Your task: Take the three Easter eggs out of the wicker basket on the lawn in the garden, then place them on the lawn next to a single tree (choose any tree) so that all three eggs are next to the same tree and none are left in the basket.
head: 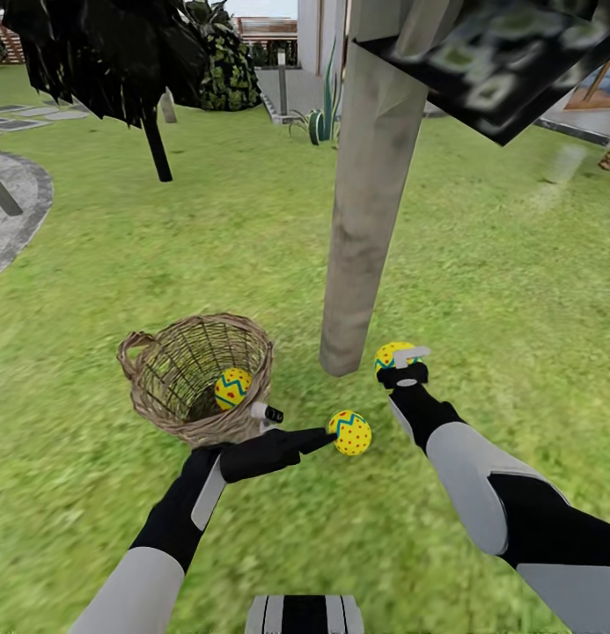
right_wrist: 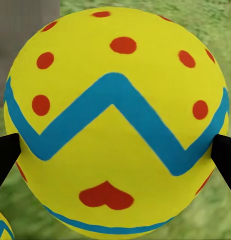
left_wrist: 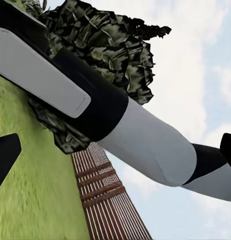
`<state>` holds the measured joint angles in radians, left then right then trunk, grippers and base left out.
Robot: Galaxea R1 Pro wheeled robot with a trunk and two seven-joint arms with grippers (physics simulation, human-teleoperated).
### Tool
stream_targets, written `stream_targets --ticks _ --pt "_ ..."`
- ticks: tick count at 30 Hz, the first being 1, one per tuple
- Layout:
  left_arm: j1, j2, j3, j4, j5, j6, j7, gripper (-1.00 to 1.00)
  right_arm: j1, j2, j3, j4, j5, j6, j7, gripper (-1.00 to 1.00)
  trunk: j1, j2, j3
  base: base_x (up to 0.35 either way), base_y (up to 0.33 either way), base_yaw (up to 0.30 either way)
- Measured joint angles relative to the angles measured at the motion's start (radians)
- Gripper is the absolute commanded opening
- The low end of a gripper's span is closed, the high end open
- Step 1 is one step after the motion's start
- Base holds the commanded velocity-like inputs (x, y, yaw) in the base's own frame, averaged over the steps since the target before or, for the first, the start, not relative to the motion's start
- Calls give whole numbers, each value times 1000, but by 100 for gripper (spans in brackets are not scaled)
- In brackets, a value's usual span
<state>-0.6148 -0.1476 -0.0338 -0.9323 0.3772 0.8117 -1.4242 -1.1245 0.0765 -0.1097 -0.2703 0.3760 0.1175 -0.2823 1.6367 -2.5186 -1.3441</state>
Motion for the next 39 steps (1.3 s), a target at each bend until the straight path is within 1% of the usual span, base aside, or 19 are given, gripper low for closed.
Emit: stream_targets --ticks 8,12,17,20,23,32,39 --pt "0 0 0 1 0 0 0 100 -3 -1 1 1 3 0 -5 -100 4 -2 -31 0 0 0" --pt "0 1 0 0 0 0 0 100 -2 2 3 49 7 1 -5 -100 5 -3 -46 0 0 0" --pt "0 2 0 3 0 0 0 100 -1 3 3 63 9 0 2 -100 8 -4 -66 0 0 0" --pt "0 6 1 0 0 0 -1 100 -1 -5 2 95 7 0 3 -100 9 -5 -77 0 0 0" --pt "0 5 2 1 0 0 0 100 -1 -6 2 117 4 -1 0 -100 10 -5 -89 0 0 0" --pt "0 5 2 1 0 0 0 100 -1 -7 2 121 1 -1 -3 -100 14 -8 -124 0 0 0" --pt "0 5 2 1 0 0 -1 100 0 -1 2 116 4 -12 -1 -100 18 -9 -151 0 0 0"
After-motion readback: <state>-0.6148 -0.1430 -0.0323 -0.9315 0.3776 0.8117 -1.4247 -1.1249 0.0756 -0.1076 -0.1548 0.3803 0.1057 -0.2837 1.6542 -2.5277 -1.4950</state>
